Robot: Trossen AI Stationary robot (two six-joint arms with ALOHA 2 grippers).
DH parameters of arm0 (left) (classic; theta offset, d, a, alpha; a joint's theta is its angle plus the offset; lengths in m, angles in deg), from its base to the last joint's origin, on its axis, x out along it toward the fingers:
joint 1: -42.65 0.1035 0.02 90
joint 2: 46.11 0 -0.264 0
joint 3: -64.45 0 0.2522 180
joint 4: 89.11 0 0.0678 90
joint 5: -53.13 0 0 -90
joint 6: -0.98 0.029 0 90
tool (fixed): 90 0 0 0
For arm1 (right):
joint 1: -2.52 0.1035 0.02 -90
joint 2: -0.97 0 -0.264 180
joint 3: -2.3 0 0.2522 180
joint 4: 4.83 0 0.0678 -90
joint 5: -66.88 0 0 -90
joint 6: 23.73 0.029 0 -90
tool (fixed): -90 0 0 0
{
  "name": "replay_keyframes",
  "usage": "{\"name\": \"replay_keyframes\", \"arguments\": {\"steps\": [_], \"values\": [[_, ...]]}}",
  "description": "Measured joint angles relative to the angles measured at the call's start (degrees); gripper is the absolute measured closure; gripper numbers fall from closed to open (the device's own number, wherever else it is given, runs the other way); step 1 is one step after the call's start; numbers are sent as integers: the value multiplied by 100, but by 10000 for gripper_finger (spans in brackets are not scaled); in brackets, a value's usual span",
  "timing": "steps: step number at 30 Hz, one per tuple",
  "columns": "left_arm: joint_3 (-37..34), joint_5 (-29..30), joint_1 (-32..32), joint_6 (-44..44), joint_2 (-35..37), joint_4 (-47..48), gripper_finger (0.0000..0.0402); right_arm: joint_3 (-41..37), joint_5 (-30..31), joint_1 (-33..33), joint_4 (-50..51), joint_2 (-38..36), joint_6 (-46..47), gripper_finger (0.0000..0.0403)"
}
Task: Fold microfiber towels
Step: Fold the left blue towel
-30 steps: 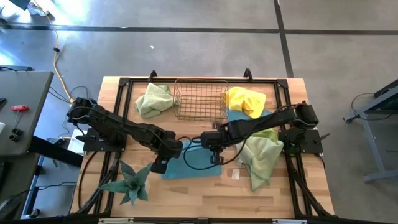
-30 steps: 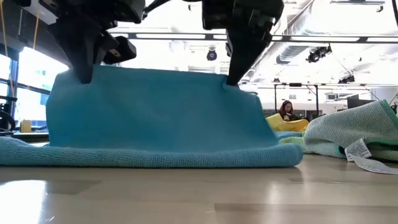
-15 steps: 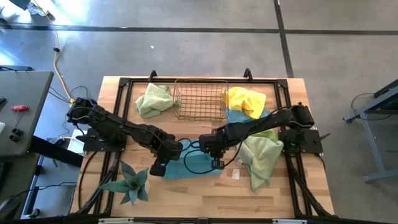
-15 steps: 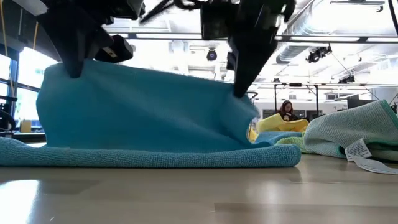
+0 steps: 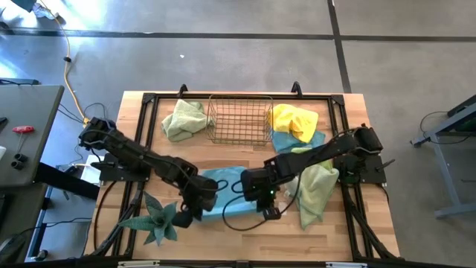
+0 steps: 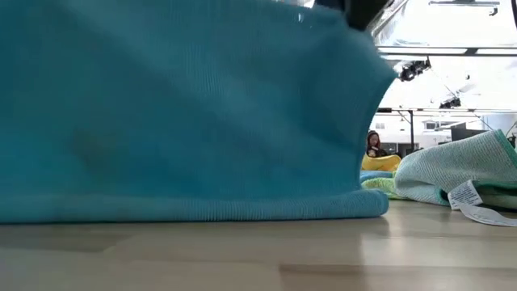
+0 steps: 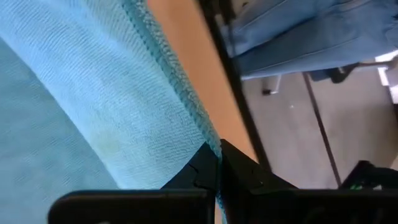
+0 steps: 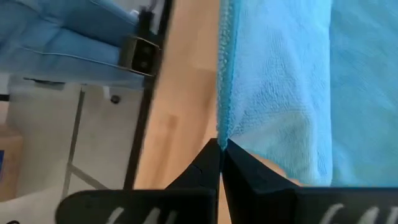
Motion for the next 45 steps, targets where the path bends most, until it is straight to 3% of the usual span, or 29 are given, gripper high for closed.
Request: {"name": "replay_keyframes", "arguments": {"steps": [9, 12, 18, 23, 28, 35, 45], "values": [[0, 9, -63, 1, 0, -60, 401, 0, -627, 220, -92, 7, 295, 403], [0, 120, -57, 34, 0, -18, 401, -2, -229, 258, -32, 9, 162, 403], [-1, 1436, -38, 48, 0, 409, 401, -4, 1113, 104, 364, 11, -77, 403], [0, 1904, 68, 47, 0, 926, 401, -7, 1822, -142, 697, 11, -377, 403], [-1, 2416, 115, 47, 0, 1119, 401, -7, 2118, -341, 694, 11, -417, 403], [-2, 2526, 137, 3, 0, 1099, 401, -7, 2564, -492, 690, 13, -567, 403], [-2, 3033, 137, 88, -84, 1189, 401, -7, 2592, -531, 732, 161, -765, 387]]}}
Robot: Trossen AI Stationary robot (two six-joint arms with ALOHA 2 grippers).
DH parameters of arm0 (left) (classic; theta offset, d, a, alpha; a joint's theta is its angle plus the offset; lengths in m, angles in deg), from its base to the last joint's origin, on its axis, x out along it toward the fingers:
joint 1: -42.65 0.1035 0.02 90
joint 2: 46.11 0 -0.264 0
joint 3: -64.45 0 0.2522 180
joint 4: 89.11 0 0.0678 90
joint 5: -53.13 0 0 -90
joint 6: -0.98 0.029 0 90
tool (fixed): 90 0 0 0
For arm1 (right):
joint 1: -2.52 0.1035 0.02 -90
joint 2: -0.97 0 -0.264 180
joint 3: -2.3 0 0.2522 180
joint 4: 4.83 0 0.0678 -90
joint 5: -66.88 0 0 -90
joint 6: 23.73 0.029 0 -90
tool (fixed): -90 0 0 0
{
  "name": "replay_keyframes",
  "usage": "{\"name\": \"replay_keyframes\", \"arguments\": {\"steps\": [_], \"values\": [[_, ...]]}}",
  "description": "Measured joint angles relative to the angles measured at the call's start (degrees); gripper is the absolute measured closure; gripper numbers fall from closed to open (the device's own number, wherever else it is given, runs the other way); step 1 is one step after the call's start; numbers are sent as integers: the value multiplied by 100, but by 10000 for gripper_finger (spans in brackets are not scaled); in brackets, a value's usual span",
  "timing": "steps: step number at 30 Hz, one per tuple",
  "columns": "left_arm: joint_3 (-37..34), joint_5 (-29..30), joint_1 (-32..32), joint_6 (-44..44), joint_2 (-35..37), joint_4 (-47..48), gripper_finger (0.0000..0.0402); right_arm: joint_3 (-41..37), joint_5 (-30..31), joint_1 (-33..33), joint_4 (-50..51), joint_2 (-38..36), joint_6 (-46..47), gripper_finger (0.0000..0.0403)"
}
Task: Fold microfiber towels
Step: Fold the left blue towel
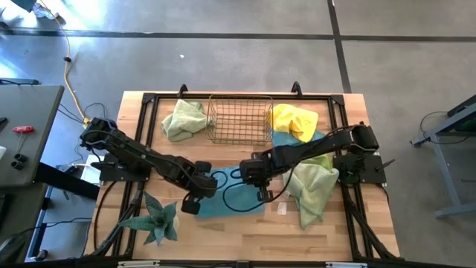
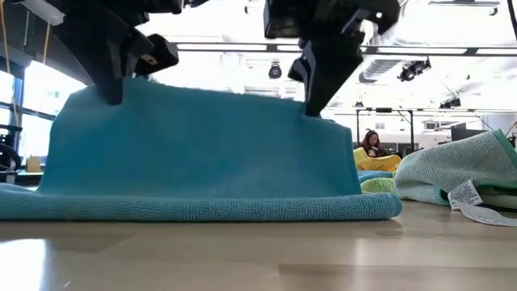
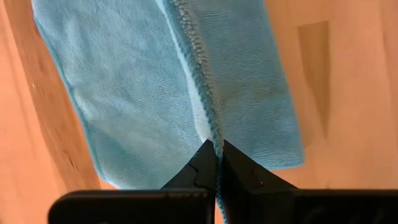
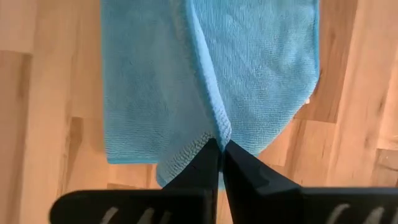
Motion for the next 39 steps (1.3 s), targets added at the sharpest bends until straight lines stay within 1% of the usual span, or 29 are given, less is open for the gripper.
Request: {"name": "replay_keyframes", "arguments": {"steps": [3, 6, 11, 13, 17, 20, 22, 24, 25, 28, 31, 33, 36, 39], "values": [[1, 66, 0, -82, -170, 71, 401, 0, -4, 1, 9, 155, 4, 368], [-2, 319, -4, -94, -359, 90, 391, 0, 76, 1, 46, 268, 7, 339], [-2, 688, 0, -246, -649, 243, 348, 0, 508, 2, 175, 246, 4, 291], [-2, 945, -2, -319, -694, 362, 326, 0, 746, 2, 171, 217, 7, 275], [-2, 1753, 6, -770, -732, 681, 288, 0, 1152, 2, 204, 204, 19, 256], [-2, 2242, 71, -1222, -713, 1009, 272, 0, 1311, 0, 225, 204, 187, 252], [0, 2359, 127, -1502, -694, 1199, 267, 0, 1316, 0, 247, 204, 299, 252], [0, 2280, 183, -1699, -697, 1395, 264, 0, 1316, 17, 249, 204, 372, 253], [0, 2149, 201, -1772, -697, 1443, 264, 0, 1313, 33, 250, 204, 413, 253], [0, 1408, 219, -1845, -697, 1400, 264, 0, 1185, 84, 250, 204, 685, 253], [0, 693, 94, -1798, -697, 1303, 266, 0, 826, 161, 256, 202, 1295, 253], [0, 507, -76, -1795, -697, 1230, 268, 0, 701, 283, 333, 202, 1732, 253], [0, 362, -353, -1633, -673, 929, 268, 0, 675, 522, 479, 201, 2408, 253], [7, 357, -588, -1385, -539, 502, 268, 0, 678, 766, 527, 199, 3014, 253]]}}
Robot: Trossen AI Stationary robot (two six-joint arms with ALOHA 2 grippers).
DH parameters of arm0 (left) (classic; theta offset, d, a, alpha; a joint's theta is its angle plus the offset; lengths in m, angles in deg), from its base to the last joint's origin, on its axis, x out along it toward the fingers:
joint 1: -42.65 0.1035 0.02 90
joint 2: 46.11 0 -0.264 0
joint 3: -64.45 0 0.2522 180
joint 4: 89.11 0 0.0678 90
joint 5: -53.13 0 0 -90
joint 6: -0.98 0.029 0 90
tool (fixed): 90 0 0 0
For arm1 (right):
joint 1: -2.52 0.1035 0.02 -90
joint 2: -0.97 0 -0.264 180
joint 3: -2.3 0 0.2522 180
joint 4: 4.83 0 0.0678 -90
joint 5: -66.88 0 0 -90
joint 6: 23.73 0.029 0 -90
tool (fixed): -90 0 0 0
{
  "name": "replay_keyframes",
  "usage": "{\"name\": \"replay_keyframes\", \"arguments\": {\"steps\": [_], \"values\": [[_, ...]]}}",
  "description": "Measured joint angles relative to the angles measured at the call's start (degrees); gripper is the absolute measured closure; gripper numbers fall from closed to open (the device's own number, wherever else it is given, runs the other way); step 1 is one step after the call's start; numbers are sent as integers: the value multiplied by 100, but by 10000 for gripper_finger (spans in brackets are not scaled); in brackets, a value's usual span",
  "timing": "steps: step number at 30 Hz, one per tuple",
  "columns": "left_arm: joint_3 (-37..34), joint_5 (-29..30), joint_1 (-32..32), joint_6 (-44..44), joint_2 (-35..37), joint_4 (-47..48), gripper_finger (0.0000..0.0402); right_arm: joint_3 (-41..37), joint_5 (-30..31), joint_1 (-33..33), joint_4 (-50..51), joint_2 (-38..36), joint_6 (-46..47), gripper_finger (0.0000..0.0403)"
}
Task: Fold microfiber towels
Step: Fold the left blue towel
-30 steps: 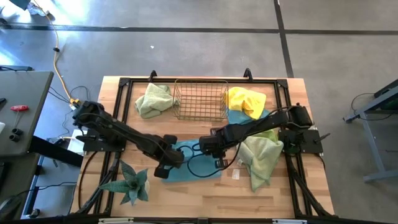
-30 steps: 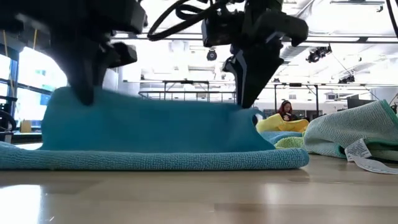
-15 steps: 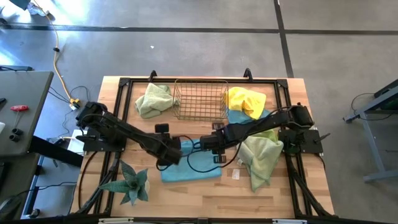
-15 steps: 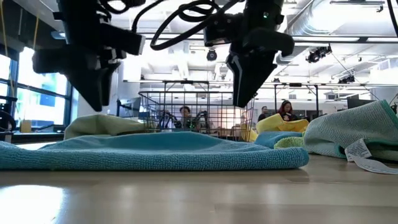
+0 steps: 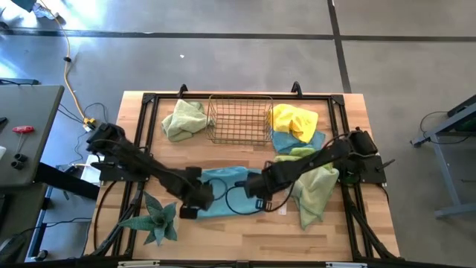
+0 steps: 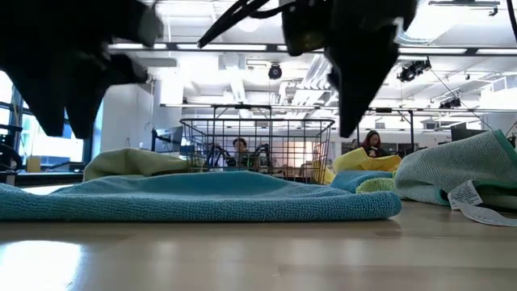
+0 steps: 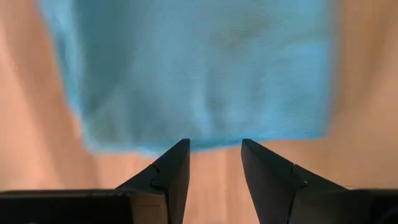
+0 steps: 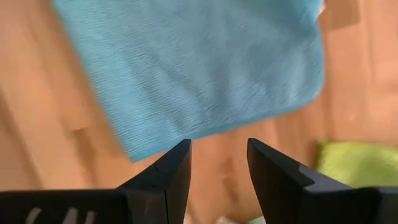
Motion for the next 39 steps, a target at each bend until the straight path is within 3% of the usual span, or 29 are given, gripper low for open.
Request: {"name": "replay_keyframes", "arguments": {"steps": [9, 17, 20, 28, 33, 39], "values": [[-3, 377, 121, 706, -108, -1448, 268, -427, 194, 591, -107, -7, 2193, 253], [13, 510, 682, 1157, -376, -2899, 268, -989, 427, 1122, -1690, -9, 3961, 253], [-11, 527, 852, 1160, -554, -2965, 268, -1165, 792, 1310, -2362, -9, 4626, 253], [-13, 244, 1113, 1219, -1125, -3041, 268, -1507, 1958, 1503, -2695, -9, 6435, 253], [2, 177, 1100, 1258, -1240, -2950, 268, -1661, 2224, 1410, -2634, 5, 6898, 253], [-9, 183, 1091, 1145, -1262, -2647, 268, -1650, 2271, 1281, -2573, 112, 6499, 253]]}}
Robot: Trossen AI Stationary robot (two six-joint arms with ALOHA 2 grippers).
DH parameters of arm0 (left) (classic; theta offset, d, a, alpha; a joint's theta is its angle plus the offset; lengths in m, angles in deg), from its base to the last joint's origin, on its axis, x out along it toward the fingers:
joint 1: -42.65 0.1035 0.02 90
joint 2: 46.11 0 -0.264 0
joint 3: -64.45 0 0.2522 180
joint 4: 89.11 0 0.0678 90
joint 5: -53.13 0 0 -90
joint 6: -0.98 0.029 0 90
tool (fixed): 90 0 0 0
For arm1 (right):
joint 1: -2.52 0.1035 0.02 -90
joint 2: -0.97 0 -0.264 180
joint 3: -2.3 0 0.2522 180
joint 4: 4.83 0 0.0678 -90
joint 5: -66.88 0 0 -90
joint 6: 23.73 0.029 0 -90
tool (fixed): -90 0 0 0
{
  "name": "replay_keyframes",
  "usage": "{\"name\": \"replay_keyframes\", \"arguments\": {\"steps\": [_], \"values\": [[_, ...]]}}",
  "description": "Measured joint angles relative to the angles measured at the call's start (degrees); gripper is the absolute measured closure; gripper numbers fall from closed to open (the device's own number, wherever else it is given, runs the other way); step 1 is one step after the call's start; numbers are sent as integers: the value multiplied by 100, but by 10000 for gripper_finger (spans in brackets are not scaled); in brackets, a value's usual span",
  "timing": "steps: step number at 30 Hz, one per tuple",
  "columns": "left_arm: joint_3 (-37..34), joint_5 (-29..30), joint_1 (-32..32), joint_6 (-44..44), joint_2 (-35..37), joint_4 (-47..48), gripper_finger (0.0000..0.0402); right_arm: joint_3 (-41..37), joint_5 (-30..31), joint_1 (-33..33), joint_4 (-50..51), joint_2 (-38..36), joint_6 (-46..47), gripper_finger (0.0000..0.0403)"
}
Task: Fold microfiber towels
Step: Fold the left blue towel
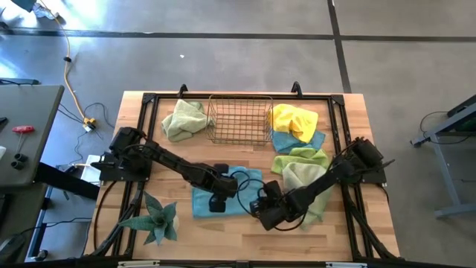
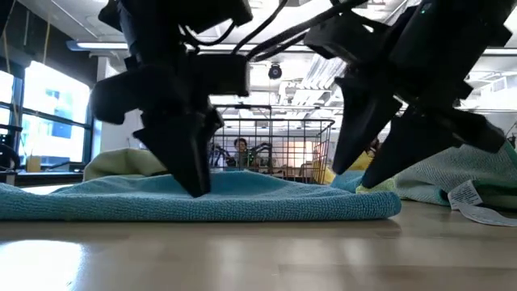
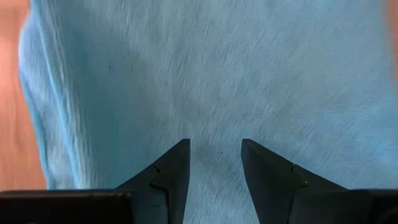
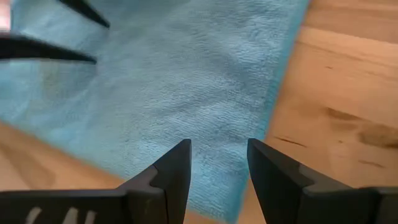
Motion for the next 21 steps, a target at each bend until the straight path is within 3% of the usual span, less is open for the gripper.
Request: {"name": "replay_keyframes", "arguments": {"steps": [13, 21], "values": [[24, 272, 262, -283, -227, -288, 268, -2, -199, -430, 772, -24, -810, 253], [25, 170, 424, -365, -495, -889, 268, 2, -255, -339, 554, -174, -808, 253]]}}
